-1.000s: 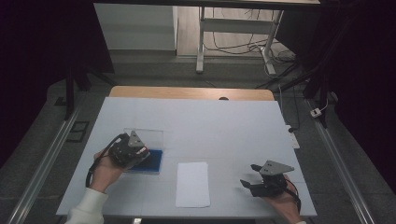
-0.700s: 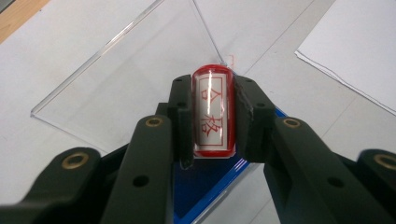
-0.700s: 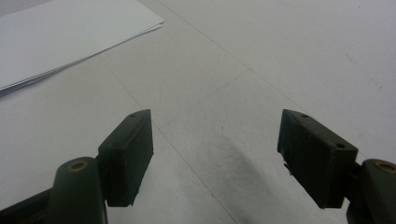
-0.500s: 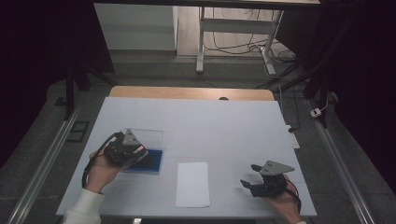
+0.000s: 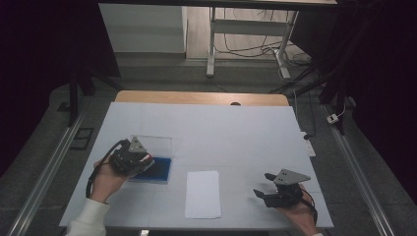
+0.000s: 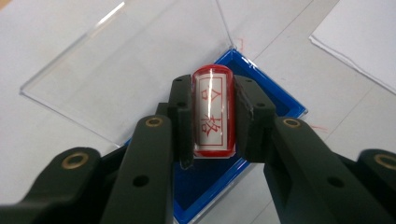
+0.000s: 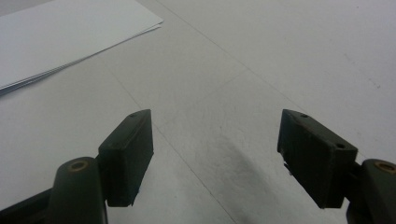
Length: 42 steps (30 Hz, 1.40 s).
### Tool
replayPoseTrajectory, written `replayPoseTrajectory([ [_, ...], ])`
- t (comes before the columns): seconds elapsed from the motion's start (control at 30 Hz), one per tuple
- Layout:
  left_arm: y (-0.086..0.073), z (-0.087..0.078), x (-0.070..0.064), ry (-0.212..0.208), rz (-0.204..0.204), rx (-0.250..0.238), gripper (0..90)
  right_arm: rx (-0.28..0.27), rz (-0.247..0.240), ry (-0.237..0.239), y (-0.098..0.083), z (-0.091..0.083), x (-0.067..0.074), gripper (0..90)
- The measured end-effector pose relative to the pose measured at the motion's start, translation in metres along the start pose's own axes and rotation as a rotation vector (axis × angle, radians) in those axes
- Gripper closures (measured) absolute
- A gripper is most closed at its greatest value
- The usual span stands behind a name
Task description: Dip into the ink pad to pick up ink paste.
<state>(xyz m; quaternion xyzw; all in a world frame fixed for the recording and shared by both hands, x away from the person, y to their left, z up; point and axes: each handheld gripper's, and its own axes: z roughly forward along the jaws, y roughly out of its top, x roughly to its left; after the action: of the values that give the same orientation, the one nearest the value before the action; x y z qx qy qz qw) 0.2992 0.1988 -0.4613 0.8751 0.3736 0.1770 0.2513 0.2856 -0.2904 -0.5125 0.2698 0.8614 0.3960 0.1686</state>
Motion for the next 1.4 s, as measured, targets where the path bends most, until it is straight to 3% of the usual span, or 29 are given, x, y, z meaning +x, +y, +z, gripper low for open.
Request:
replayPoseTrajectory([
  [0.47, -0.006, 0.012, 0.006, -0.028, -0.031, 0.019, 70.1, -0.002, -0.001, 0.000, 0.000, 0.000, 0.000, 27.0],
  [0.7, -0.008, 0.023, 0.005, -0.037, -0.029, 0.056, 70.1, 0.000, 0.000, 0.002, 0.000, 0.001, 0.000, 27.0],
  [0.87, -0.009, 0.023, 0.007, -0.046, -0.049, 0.048, 70.1, 0.000, 0.003, 0.002, -0.001, 0.000, 0.000, 27.0],
  [1.4, -0.007, 0.024, 0.006, -0.040, -0.056, 0.070, 70.2, 0.008, -0.003, 0.003, 0.000, 0.001, 0.000, 27.0],
])
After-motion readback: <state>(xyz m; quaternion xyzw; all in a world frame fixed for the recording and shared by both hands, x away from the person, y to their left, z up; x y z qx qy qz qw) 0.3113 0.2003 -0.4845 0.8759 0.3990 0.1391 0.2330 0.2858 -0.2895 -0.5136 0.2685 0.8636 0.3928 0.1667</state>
